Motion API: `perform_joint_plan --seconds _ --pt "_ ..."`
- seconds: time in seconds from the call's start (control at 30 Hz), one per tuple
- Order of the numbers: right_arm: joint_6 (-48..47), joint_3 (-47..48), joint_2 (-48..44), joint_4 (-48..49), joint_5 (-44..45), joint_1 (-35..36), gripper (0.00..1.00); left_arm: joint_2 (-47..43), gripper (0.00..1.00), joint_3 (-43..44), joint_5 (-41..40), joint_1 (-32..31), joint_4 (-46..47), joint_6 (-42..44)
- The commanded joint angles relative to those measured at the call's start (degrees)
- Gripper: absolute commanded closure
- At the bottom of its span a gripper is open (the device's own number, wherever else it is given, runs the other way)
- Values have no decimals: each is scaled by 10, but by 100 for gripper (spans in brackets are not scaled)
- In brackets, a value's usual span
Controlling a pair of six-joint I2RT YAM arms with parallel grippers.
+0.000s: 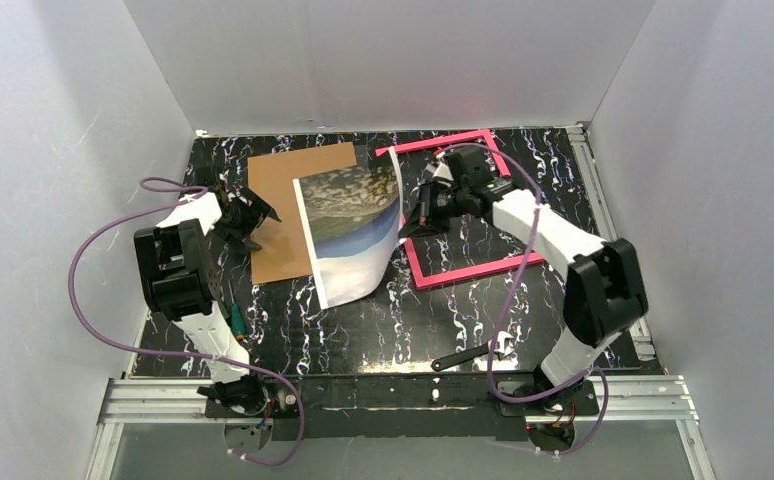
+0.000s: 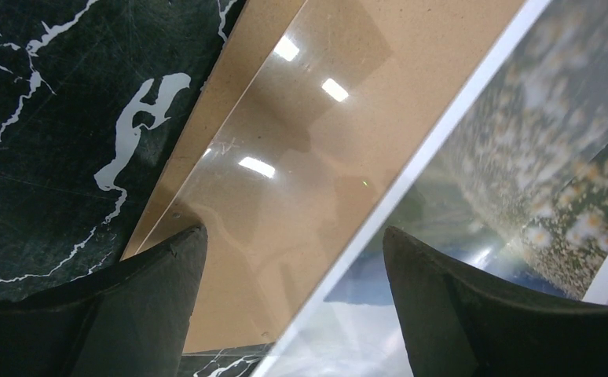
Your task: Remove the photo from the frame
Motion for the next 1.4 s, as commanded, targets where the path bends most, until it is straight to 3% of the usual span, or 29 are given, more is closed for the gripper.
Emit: perform_joint_plan --seconds 0.0,0.27,0.5,0.73,0.9,1.07,1.37 --pt "-104 46 -92 -200 54 -37 99 37 17 -12 -15 4 -59 8" --pt "-199 131 -241 -428 209 -58 99 30 12 19 14 -9 -100 11" --pt "-177 225 -298 -442 161 -58 99 -30 10 61 69 -43 -137 -1" --pt "-90 338 -281 -301 15 -54 99 -132 9 107 119 -92 -152 -31" --pt "14 333 -260 -111 -46 -44 99 -209 8 185 79 -98 -207 10" --pt "101 367 -169 47 -59 2 99 -249 6 288 30 -98 -282 56" --pt "266 656 79 224 -53 44 99 -230 2 486 -59 -70 -391 130"
